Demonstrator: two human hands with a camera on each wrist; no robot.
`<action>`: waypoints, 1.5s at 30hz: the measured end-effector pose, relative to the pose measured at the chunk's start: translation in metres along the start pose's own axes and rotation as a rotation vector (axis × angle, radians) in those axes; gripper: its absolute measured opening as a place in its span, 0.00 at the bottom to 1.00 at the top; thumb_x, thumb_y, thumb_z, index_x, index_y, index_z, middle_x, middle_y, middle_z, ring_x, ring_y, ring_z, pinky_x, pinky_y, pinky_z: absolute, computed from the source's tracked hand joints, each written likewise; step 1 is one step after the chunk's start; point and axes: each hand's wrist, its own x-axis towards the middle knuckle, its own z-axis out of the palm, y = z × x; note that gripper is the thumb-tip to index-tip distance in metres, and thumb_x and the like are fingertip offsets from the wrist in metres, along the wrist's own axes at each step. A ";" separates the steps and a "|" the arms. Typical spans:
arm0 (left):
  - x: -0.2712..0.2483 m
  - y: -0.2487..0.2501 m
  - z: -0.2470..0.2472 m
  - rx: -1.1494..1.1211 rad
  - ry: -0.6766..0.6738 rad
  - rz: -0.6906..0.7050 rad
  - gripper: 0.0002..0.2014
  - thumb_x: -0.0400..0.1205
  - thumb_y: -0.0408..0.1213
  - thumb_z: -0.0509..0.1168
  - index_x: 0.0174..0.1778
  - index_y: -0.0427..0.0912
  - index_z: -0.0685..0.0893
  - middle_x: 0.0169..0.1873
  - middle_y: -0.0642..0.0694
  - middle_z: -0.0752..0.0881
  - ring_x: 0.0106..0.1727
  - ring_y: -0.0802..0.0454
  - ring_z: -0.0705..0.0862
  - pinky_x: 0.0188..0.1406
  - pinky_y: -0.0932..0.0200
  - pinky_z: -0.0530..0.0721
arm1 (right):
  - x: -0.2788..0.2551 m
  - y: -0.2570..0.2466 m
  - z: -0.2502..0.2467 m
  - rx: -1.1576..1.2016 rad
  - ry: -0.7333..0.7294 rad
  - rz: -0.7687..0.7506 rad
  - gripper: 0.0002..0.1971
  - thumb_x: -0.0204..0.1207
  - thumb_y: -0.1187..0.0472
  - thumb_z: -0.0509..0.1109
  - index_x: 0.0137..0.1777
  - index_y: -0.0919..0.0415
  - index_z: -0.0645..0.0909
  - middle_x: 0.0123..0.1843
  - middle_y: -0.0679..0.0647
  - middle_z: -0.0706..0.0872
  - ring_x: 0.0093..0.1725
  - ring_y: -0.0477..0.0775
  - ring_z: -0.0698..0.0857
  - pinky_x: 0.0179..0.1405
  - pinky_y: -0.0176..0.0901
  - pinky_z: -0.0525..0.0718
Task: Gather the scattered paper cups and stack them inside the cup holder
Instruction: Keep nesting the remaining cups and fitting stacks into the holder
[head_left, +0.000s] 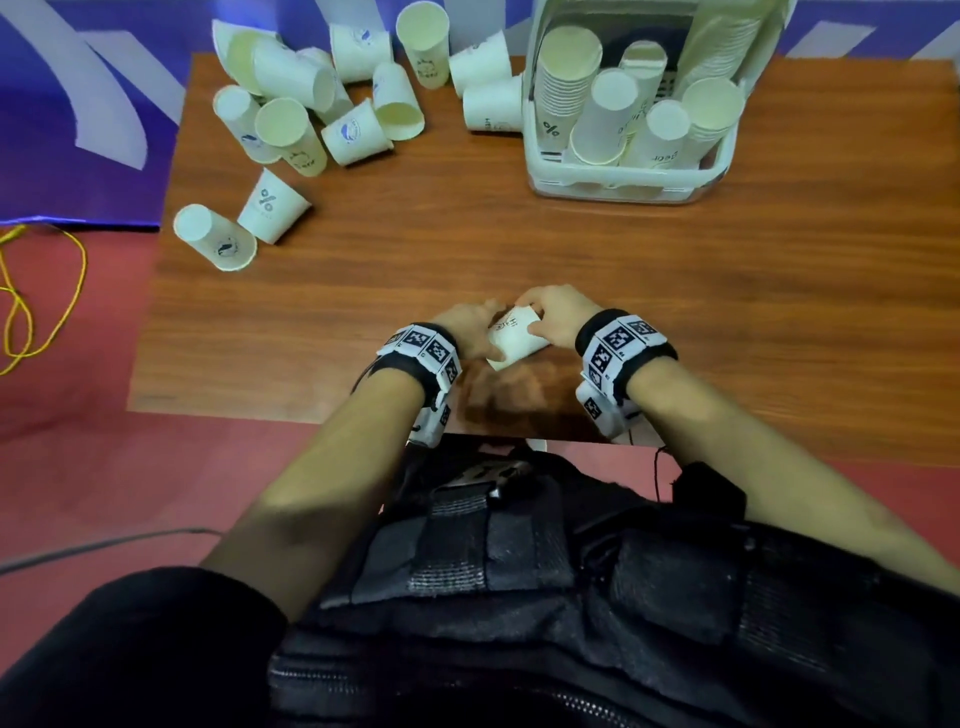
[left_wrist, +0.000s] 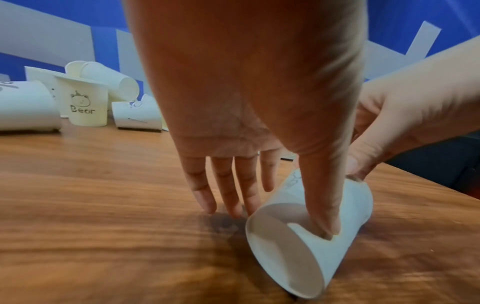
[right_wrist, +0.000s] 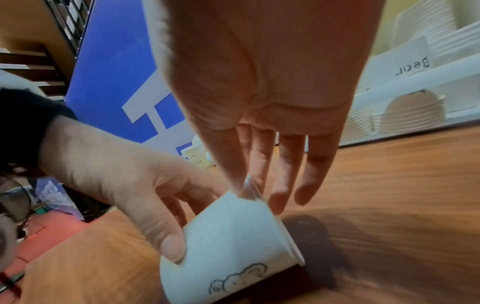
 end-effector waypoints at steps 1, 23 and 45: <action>0.000 -0.002 0.002 -0.015 0.000 -0.002 0.41 0.75 0.46 0.74 0.80 0.41 0.61 0.71 0.38 0.78 0.67 0.39 0.79 0.66 0.45 0.77 | 0.001 -0.001 0.000 0.011 0.014 -0.004 0.21 0.79 0.70 0.62 0.71 0.58 0.76 0.68 0.58 0.80 0.65 0.58 0.78 0.56 0.40 0.73; -0.001 0.016 -0.095 -0.465 0.557 0.162 0.28 0.73 0.40 0.77 0.68 0.41 0.78 0.59 0.44 0.78 0.58 0.48 0.79 0.63 0.53 0.78 | 0.021 0.009 -0.096 0.547 0.491 -0.117 0.24 0.76 0.71 0.63 0.69 0.51 0.78 0.44 0.52 0.78 0.44 0.49 0.77 0.50 0.37 0.77; 0.078 0.119 -0.188 -0.183 0.859 0.552 0.27 0.73 0.36 0.72 0.70 0.41 0.76 0.66 0.43 0.76 0.67 0.48 0.75 0.61 0.58 0.76 | 0.044 0.080 -0.189 0.485 0.806 -0.054 0.27 0.76 0.69 0.67 0.76 0.62 0.70 0.74 0.57 0.74 0.74 0.52 0.72 0.68 0.28 0.64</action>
